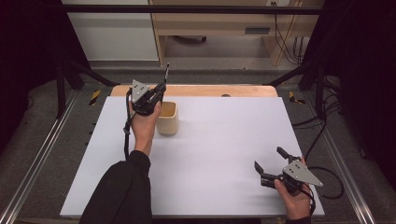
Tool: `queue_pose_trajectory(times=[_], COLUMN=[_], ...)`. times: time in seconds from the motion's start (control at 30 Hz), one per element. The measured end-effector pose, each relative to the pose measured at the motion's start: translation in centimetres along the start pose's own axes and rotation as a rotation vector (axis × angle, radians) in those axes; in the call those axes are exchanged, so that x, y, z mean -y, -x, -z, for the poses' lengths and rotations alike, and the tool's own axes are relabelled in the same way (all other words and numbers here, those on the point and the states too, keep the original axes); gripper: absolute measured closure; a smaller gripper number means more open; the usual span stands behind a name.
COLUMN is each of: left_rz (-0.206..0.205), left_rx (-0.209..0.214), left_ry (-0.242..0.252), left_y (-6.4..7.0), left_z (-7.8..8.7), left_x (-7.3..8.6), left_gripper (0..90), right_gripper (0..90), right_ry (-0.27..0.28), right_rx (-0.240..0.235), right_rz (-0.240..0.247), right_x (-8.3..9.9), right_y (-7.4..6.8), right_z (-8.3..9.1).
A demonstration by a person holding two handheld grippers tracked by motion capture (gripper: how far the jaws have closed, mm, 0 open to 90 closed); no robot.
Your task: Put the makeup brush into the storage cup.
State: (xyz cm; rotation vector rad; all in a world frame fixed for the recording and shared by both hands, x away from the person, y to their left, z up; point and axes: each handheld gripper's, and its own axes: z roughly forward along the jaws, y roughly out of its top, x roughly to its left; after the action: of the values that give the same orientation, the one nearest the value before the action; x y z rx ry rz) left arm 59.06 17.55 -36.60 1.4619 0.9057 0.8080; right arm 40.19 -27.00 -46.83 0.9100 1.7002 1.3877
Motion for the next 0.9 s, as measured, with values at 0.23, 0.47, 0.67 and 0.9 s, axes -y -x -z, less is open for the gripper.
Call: queue_pose_trajectory(times=[0.23,0.47,0.67,0.9], left_rz=[0.005,0.012,0.009,0.014], left_rx=[-0.009,0.003,0.01,0.006], left_ry=[-0.005,-0.009,-0.009,-0.01], left_y=[0.1,0.3,0.3,0.1], left_z=[-0.4,-0.9,-0.9,-0.8], left_x=[0.7,1.0,1.4,1.8], left_gripper=[83.9,83.9,83.9,83.9], right_gripper=[4.8,4.8,4.8,4.8], right_ry=[-0.003,-0.003,0.0,-0.001], right_rx=[-0.002,-0.002,-0.002,-0.001], right_rz=[0.0,0.006,0.008,0.007], right_x=[0.0,0.0,0.0,0.0], right_y=[0.0,0.0,0.0,0.0], right_z=[0.0,0.0,0.0,0.0])
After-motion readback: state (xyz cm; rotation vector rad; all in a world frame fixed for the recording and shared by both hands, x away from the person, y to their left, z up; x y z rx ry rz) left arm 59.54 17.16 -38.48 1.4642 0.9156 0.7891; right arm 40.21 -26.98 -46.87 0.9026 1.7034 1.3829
